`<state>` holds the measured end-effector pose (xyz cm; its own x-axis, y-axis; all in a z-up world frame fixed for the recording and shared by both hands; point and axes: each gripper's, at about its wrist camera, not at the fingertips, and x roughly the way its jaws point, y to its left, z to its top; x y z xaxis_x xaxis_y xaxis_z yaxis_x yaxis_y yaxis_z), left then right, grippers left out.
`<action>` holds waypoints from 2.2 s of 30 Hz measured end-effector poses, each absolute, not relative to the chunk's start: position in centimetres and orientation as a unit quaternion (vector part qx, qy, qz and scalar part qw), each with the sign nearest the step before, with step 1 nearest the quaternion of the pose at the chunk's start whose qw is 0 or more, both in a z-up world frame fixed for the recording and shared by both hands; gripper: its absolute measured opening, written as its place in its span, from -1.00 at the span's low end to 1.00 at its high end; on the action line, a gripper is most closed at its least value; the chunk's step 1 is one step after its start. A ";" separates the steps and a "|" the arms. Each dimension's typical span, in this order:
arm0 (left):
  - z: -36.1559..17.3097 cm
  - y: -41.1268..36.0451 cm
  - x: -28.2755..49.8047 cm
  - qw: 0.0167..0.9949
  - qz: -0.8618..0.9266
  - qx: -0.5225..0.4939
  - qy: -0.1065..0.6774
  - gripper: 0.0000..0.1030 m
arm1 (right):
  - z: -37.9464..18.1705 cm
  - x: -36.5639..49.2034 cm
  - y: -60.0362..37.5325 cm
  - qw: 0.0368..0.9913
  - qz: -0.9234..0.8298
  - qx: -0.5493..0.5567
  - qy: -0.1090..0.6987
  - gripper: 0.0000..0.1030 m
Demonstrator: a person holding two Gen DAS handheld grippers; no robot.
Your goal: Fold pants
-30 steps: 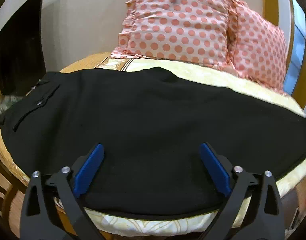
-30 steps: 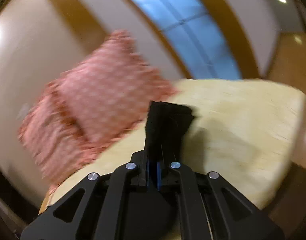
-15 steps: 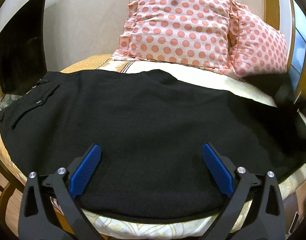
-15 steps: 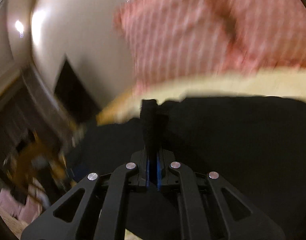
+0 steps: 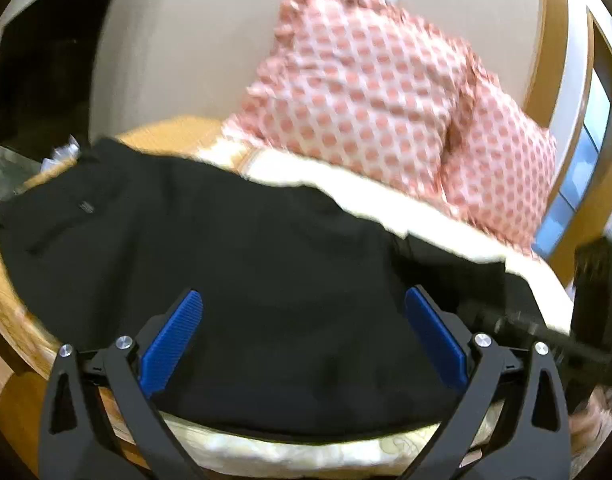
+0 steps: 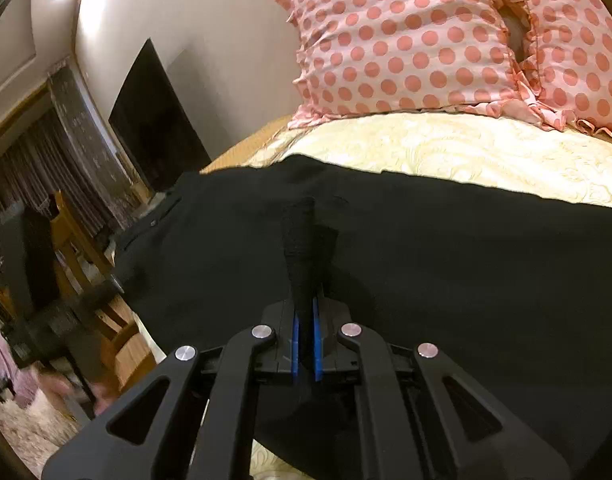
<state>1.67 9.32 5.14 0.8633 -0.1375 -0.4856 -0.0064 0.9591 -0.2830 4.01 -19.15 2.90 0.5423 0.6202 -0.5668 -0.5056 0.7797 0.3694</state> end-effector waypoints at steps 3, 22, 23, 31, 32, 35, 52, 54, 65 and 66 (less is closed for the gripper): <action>6.4 10.3 1.2 0.963 -0.005 -0.127 0.238 0.96 | 3.2 3.9 -19.1 0.877 0.320 0.084 0.349 -0.90; 7.7 20.9 -1.1 0.943 0.195 -0.155 0.221 0.96 | 5.5 0.6 -16.3 0.898 0.335 -0.015 0.285 0.04; 7.6 21.5 -1.2 0.939 0.205 -0.157 0.225 0.96 | 5.1 1.4 -16.2 0.902 0.314 -0.019 0.295 0.04; 6.1 25.2 -1.1 0.918 0.196 -0.215 0.268 0.96 | 1.8 2.6 -14.8 0.880 0.306 -0.052 0.360 0.05; 5.9 25.4 -1.0 0.916 0.190 -0.223 0.274 0.96 | 1.6 2.8 -15.2 0.878 0.310 -0.037 0.363 0.05; 5.5 26.9 -0.1 0.906 0.173 -0.261 0.286 0.95 | 1.7 2.9 -16.2 0.875 0.315 -0.009 0.367 0.05; 3.4 30.1 3.8 0.865 0.135 -0.351 0.333 0.95 | 2.3 2.2 -16.3 0.874 0.328 0.006 0.359 0.18; 3.4 29.5 4.1 0.866 0.134 -0.344 0.336 0.93 | 2.3 2.2 -16.4 0.874 0.329 0.011 0.358 0.18; 2.8 29.9 3.6 0.862 0.143 -0.371 0.313 -0.06 | 2.1 2.0 -16.6 0.875 0.331 0.014 0.352 0.18; 2.7 29.9 3.6 0.863 0.146 -0.367 0.314 -0.14 | 2.1 1.9 -16.6 0.876 0.330 0.015 0.352 0.18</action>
<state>3.59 29.93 2.72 0.7603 0.0222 -0.6492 -0.4829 0.6877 -0.5421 1.92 -16.60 2.12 0.5337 0.5891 -0.6068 -0.5683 0.7812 0.2585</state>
